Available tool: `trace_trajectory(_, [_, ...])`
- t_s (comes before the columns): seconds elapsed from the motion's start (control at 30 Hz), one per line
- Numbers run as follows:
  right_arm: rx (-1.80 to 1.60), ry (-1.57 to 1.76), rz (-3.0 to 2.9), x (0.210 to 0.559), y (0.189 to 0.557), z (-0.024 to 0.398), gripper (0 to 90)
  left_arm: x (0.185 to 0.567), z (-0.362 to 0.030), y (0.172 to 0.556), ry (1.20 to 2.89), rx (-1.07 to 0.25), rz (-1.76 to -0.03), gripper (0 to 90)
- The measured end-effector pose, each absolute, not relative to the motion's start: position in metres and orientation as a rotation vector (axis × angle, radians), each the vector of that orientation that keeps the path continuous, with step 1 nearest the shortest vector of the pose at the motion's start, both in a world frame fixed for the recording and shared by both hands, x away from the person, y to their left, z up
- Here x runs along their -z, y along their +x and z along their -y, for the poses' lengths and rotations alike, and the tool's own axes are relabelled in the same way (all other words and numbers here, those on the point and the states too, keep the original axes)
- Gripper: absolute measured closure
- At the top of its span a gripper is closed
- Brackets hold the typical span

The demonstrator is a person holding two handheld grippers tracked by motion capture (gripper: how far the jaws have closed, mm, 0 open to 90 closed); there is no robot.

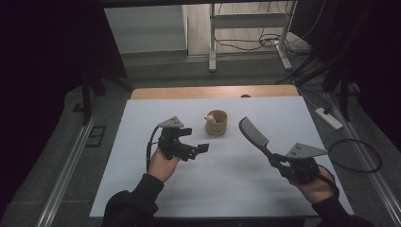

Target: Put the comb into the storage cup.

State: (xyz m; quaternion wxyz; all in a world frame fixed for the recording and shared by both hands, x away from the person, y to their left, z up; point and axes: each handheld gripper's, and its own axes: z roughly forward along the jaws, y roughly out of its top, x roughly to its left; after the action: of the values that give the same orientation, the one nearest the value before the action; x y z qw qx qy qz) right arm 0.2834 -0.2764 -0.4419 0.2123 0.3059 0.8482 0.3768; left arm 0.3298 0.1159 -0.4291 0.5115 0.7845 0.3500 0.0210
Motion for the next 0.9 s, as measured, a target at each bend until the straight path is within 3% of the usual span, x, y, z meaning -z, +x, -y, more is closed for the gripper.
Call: trace_trajectory(0.9, [-1.12, 0.738, -2.351, 0.439, 0.27, 0.249, 72.4, 0.422, -0.093, 0.341, 1.864, 0.036, -0.81, 0.0])
